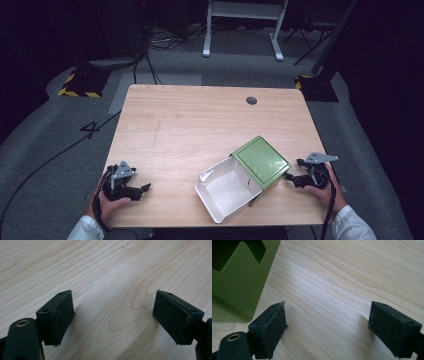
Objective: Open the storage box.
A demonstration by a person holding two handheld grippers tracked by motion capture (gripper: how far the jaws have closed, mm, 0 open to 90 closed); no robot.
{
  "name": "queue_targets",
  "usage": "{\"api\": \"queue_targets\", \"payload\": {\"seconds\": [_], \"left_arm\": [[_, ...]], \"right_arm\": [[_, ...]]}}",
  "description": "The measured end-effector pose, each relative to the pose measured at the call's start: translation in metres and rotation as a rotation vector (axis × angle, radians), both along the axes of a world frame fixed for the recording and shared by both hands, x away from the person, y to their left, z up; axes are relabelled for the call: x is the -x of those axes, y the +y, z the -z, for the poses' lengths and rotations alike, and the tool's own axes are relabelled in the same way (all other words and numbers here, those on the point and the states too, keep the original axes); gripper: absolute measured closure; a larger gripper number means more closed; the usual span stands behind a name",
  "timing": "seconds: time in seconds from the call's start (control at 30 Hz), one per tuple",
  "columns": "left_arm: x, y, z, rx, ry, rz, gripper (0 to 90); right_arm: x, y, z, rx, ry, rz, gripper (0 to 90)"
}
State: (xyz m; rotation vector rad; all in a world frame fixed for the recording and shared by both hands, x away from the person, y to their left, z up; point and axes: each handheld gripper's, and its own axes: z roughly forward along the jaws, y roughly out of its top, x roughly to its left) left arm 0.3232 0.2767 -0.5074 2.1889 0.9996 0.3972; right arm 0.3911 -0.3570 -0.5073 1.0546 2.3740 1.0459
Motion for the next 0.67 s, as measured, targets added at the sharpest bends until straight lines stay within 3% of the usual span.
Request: {"api": "queue_targets", "payload": {"seconds": [0.67], "left_arm": [[-0.0023,0.0007,-0.0002,-0.005,-0.005,-0.019,17.5]], "right_arm": [[-0.0001,-0.0001,0.0,-0.001,0.0,-0.001,14.4]]}}
